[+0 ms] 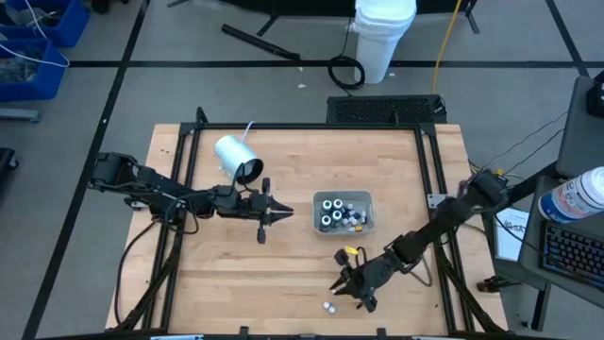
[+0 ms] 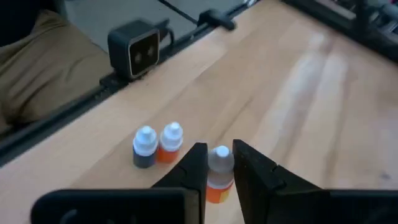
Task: Pick & Place food coloring
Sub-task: Put the small yellow food coloring bottle into the gray bin
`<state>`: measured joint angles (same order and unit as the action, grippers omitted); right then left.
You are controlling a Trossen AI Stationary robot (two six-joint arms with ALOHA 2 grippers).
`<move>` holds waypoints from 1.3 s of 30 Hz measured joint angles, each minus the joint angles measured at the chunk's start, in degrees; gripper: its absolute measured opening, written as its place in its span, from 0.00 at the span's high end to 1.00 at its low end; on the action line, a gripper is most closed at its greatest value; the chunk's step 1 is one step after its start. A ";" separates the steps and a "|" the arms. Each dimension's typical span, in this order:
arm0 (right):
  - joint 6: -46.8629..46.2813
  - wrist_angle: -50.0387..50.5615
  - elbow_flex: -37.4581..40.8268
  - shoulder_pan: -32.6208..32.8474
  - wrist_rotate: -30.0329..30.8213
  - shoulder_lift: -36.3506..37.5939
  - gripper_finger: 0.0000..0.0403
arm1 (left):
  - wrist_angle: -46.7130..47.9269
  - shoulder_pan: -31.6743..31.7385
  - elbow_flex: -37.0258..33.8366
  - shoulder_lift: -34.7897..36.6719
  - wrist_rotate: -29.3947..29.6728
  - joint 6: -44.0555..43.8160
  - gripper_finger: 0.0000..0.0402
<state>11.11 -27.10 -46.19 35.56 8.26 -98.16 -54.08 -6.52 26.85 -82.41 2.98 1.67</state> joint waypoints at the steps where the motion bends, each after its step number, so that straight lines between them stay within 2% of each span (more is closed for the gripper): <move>1: 0.32 1.59 0.00 0.06 1.15 1.99 0.88 | 0.00 0.00 0.00 0.00 0.01 -0.01 0.88; 4: 0.57 7.78 0.00 0.14 8.79 8.81 0.88 | -0.02 0.00 0.00 0.00 0.00 0.00 0.88; 10: -1.04 24.70 -0.01 0.10 32.03 23.08 0.87 | 0.04 0.00 0.00 0.00 -0.01 0.00 0.88; 13: -5.38 31.42 0.02 -0.86 39.48 28.52 0.88 | 0.24 0.00 0.00 0.00 -0.01 0.00 0.88; 17: -12.26 33.83 2.33 -3.21 41.26 32.81 0.88 | 0.31 0.00 0.00 0.00 0.00 -0.01 0.88; 22: -19.15 33.11 8.65 -5.66 41.78 33.75 0.87 | 0.31 0.00 0.00 0.00 -0.02 -0.02 0.88; 29: -26.91 20.33 18.62 -7.87 42.93 33.74 0.88 | 0.31 0.00 0.00 0.00 0.01 0.00 0.88; 39: -33.46 14.38 20.60 -9.01 42.69 26.74 0.88 | 0.28 0.01 0.00 0.00 0.09 0.00 0.88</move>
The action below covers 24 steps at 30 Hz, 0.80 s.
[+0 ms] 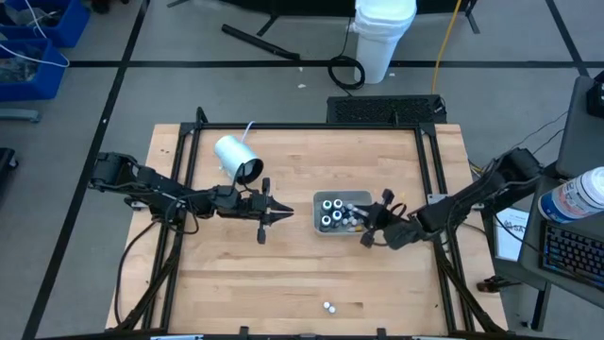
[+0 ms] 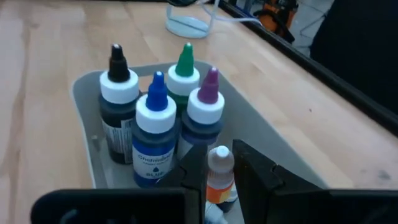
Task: Pick & Place food coloring
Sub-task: Put the small yellow food coloring bottle into the gray bin
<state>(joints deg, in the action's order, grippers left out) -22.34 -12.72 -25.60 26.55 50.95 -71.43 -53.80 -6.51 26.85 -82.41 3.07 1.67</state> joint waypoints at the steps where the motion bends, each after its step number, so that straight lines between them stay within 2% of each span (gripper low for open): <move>1: -0.94 0.03 -0.26 -0.27 0.00 -0.96 0.88 | -0.01 -0.01 0.00 0.00 -0.01 0.00 0.88; 7: -5.81 2.87 -3.37 -1.75 0.52 -5.00 0.88 | -0.04 -0.01 0.00 0.00 0.00 -0.15 0.88; 15: -11.00 14.71 -8.58 -3.37 1.53 -5.22 0.88 | -0.02 0.00 0.00 0.00 0.03 -0.09 0.88; 24: -9.91 13.51 -8.62 -5.47 2.87 -5.82 0.88 | -0.02 0.00 0.00 0.00 0.05 -0.07 0.88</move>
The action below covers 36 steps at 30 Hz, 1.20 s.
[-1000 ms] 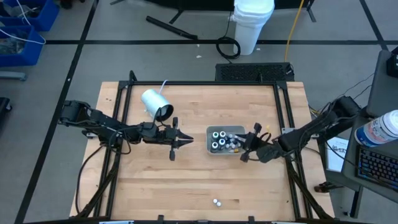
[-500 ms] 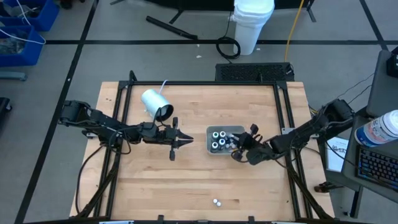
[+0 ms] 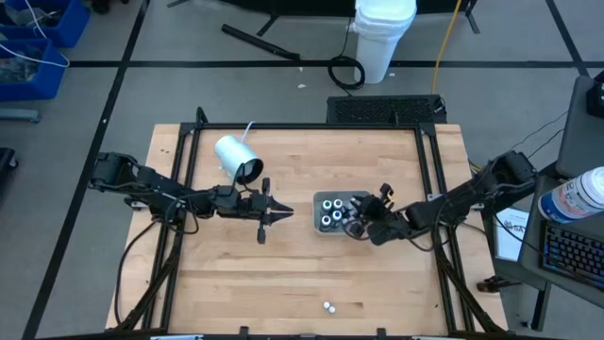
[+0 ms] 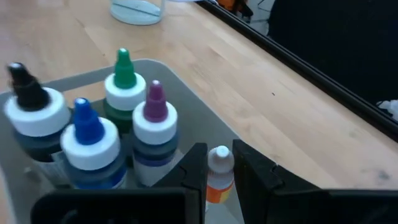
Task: Pick & Place food coloring
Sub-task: Put the small yellow food coloring bottle into the gray bin
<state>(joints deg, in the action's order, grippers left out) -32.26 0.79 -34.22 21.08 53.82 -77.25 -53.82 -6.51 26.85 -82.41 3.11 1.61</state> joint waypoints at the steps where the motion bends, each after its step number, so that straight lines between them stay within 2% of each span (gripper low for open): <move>1: 0.08 -0.12 0.00 -0.16 0.02 -0.24 0.88 | 0.00 -0.01 0.00 0.00 0.00 0.00 0.88; 10: 4.36 -7.68 0.00 -1.50 0.09 -4.82 0.88 | 0.00 -0.01 0.00 0.00 0.00 0.02 0.88; 22: -0.20 -12.18 1.95 -2.80 0.33 -8.76 0.88 | 0.00 -0.01 0.00 0.00 0.00 0.03 0.88; 32: 2.33 -22.92 5.80 -2.80 0.26 -8.92 0.88 | 0.00 0.00 0.00 0.00 0.00 0.04 0.88; 36: 2.97 -23.34 6.42 -2.80 0.26 -8.94 0.88 | 0.00 0.00 0.00 0.00 0.00 0.07 0.88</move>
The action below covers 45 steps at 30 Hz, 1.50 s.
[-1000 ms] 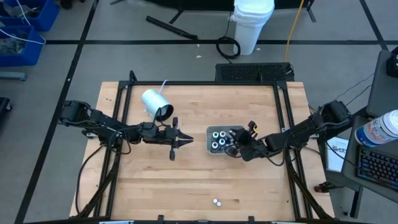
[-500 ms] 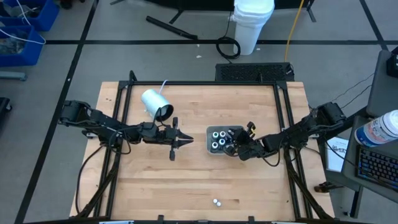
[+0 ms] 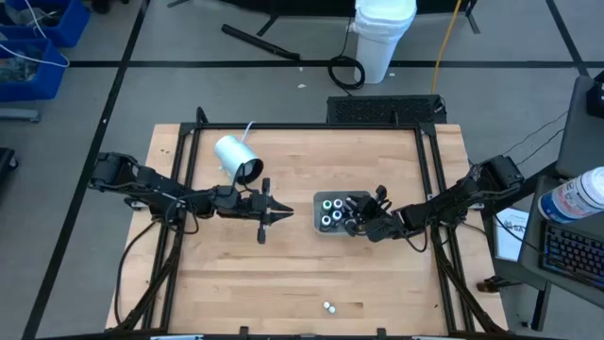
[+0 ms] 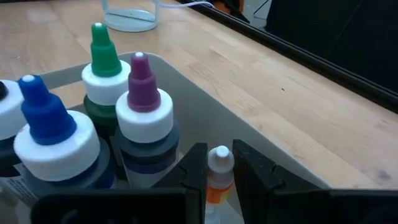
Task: Pick & Place food coloring
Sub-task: Put the small yellow food coloring bottle into the gray bin
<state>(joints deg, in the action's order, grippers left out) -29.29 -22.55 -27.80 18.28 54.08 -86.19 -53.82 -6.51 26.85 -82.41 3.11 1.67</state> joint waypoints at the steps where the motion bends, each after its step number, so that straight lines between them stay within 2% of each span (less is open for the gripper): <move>1: 0.03 -0.14 0.03 0.00 -0.01 0.00 0.88 | 0.00 0.00 0.00 0.00 0.00 0.00 0.88; 12: 4.80 -0.39 0.06 -0.16 -0.38 0.02 0.88 | -0.02 -0.02 0.00 0.00 0.00 0.00 0.88; 19: 8.40 -0.62 0.13 -1.43 -4.83 0.02 0.88 | -0.02 -0.01 0.00 0.00 0.00 0.00 0.88; 32: 6.39 -10.28 5.41 -2.38 -5.24 0.09 0.88 | -0.02 0.00 0.00 0.00 0.00 0.00 0.88; 38: 9.23 -13.20 5.60 -2.67 -8.20 0.04 0.88 | -0.02 0.05 0.00 0.00 0.02 0.98 0.88; 45: 9.46 -13.67 5.60 -2.95 -10.69 0.04 0.78 | -0.02 0.05 0.00 0.00 0.02 1.03 0.88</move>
<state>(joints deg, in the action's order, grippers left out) -19.83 -36.22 -22.20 15.33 43.40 -86.15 -53.84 -6.46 26.85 -82.41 3.14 2.70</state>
